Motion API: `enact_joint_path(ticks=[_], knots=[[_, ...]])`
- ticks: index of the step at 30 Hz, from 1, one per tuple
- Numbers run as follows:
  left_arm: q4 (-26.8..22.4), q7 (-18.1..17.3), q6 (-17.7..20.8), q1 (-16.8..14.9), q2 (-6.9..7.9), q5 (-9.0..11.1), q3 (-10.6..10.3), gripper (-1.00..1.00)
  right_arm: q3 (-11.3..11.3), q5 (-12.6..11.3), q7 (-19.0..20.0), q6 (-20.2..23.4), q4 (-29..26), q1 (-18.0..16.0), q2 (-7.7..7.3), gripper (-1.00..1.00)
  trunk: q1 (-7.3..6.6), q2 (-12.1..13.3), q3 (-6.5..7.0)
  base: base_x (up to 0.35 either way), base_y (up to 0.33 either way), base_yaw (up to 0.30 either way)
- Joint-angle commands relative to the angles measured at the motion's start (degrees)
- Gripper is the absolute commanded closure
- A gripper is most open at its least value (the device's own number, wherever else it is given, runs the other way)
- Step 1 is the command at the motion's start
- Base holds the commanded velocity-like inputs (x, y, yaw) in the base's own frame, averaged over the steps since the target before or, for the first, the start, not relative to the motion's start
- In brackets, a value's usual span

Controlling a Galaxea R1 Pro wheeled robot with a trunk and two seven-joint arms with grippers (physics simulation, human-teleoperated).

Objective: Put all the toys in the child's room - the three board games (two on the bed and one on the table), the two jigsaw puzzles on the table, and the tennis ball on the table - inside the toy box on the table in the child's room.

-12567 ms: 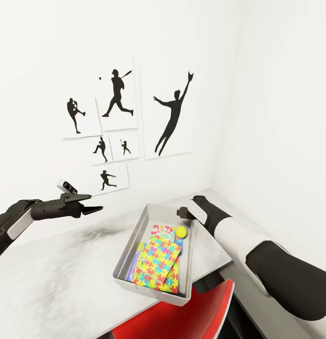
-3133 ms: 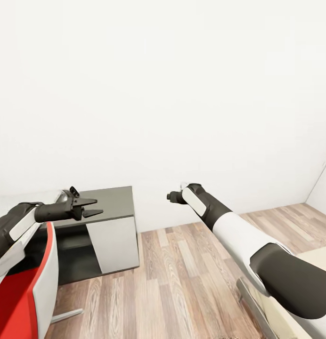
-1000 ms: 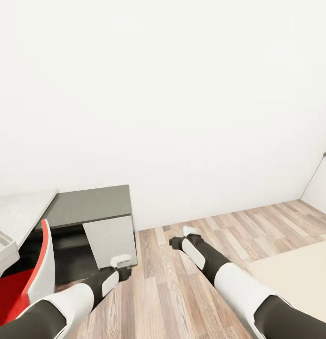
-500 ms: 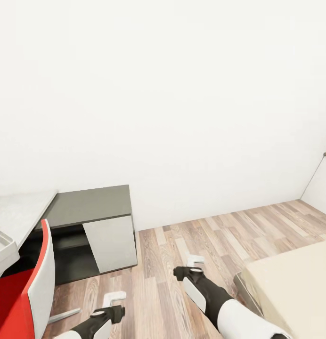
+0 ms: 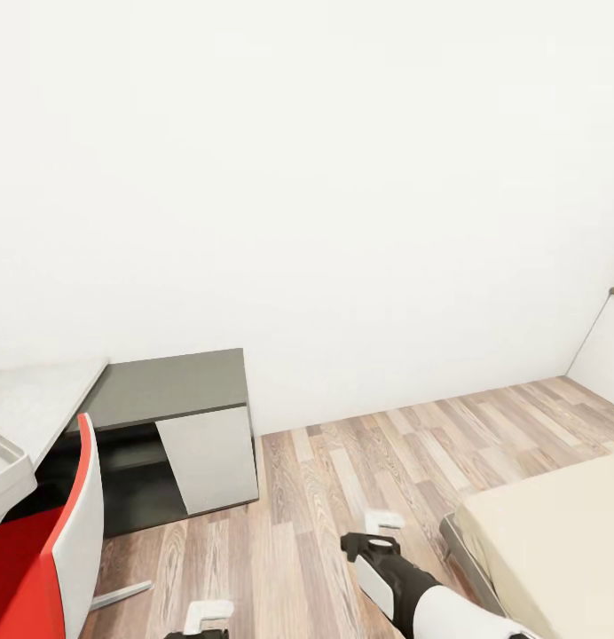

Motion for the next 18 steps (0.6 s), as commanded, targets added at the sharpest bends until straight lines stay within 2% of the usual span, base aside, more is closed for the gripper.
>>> enact_joint_path(ticks=[1, 5, 18], knots=[[0.04, 0.24, -0.20, 0.20, -0.01, 0.31, -0.51, -1.00, 0.43, -0.44, -0.43, 0.02, -0.04, 0.45, -0.12, -1.00, 0.04, -0.13, -0.13, 0.000, 0.000, 0.000], [0.06, -0.11, -0.19, 1.26, -0.05, 0.04, -0.52, -1.00, 0.30, -1.17, -0.47, -3.48, 0.08, 2.95, -0.35, -1.00, 0.04, -0.13, -0.13, 0.000, 0.000, 0.000], [0.06, -0.41, 0.36, 1.43, -0.02, 0.18, -0.56, -1.00, 0.30, -1.04, -0.42, -5.39, 0.10, 6.46, -0.68, -1.00, 0.04, -0.13, -0.13, 0.000, 0.000, 0.000]])
